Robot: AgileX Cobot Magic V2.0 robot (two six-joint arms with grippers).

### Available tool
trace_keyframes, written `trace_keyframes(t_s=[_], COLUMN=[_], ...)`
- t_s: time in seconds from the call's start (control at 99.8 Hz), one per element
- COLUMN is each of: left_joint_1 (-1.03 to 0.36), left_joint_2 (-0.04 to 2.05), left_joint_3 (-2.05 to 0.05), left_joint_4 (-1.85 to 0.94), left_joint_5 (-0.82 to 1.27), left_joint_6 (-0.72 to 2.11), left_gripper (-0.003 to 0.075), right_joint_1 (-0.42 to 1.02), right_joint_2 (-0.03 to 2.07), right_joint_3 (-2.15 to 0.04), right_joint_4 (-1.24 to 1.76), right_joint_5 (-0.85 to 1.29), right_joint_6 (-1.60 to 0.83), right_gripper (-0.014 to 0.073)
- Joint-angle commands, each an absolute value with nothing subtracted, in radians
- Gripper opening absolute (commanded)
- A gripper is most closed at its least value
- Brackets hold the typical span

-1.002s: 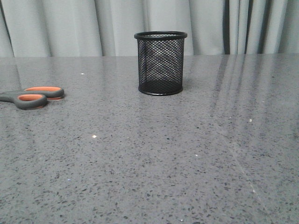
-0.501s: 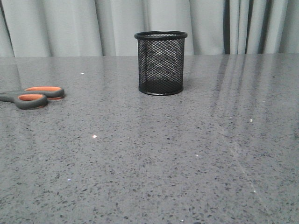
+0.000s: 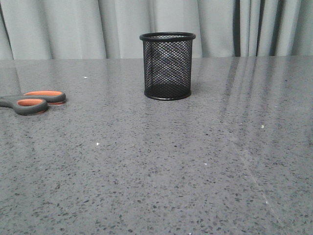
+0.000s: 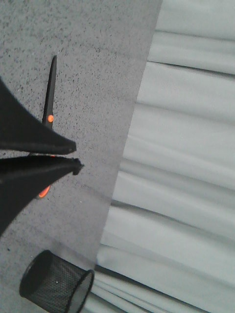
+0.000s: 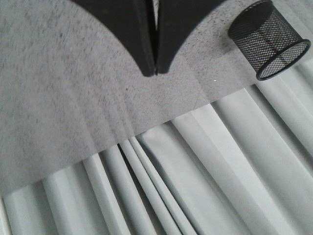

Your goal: Put scissors into bucket

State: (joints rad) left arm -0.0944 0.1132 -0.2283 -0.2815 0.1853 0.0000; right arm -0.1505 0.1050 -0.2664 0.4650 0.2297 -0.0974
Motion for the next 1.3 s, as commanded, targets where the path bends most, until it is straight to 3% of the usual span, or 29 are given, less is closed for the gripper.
trace_keyframes(t_s=[0.0,0.241,0.421,0.651,0.722,0.852,0.922,0.982,1.152,1.293], left_joint_1=[-0.092,-0.115,-0.193,-0.232,-0.232,-0.232,-0.232,-0.232,-0.245,-0.255], left_joint_2=[0.228,0.498,0.544,0.544,0.544,0.544,0.544,0.553,0.651,0.784], left_joint_3=[-0.358,-0.531,-0.533,-0.533,-0.533,-0.533,-0.538,-0.556,-0.692,-0.855], left_joint_4=[-0.186,-0.133,-0.133,-0.131,-0.131,-0.129,-0.120,-0.107,-0.095,-0.095], left_joint_5=[0.214,0.330,0.328,0.322,0.322,0.322,0.331,0.352,0.465,0.555], left_joint_6=[0.000,0.021,0.028,0.035,0.074,0.137,0.164,0.208,0.395,0.471], left_gripper=[-0.0019,-0.0019,-0.0019,-0.0006,0.0078,0.0409,0.0499,0.0470,0.0290,0.0267], right_joint_1=[-0.158,-0.111,-0.085,-0.078,-0.078,-0.078,-0.078,-0.076,-0.060,-0.029], right_joint_2=[0.194,0.384,0.458,0.481,0.481,0.481,0.481,0.481,0.481,0.481], right_joint_3=[-0.385,-0.588,-0.647,-0.653,-0.653,-0.653,-0.653,-0.653,-0.653,-0.653], right_joint_4=[0.417,0.386,0.383,0.383,0.388,0.392,0.392,0.393,0.395,0.395], right_joint_5=[0.203,0.293,0.434,0.440,0.440,0.440,0.440,0.438,0.430,0.426], right_joint_6=[-0.176,-0.317,-0.333,-0.333,-0.333,-0.333,-0.333,-0.333,-0.333,-0.333], right_gripper=[-0.0058,-0.0058,-0.0058,-0.0058,-0.0058,-0.0058,-0.0058,-0.0058,-0.0058,-0.0058])
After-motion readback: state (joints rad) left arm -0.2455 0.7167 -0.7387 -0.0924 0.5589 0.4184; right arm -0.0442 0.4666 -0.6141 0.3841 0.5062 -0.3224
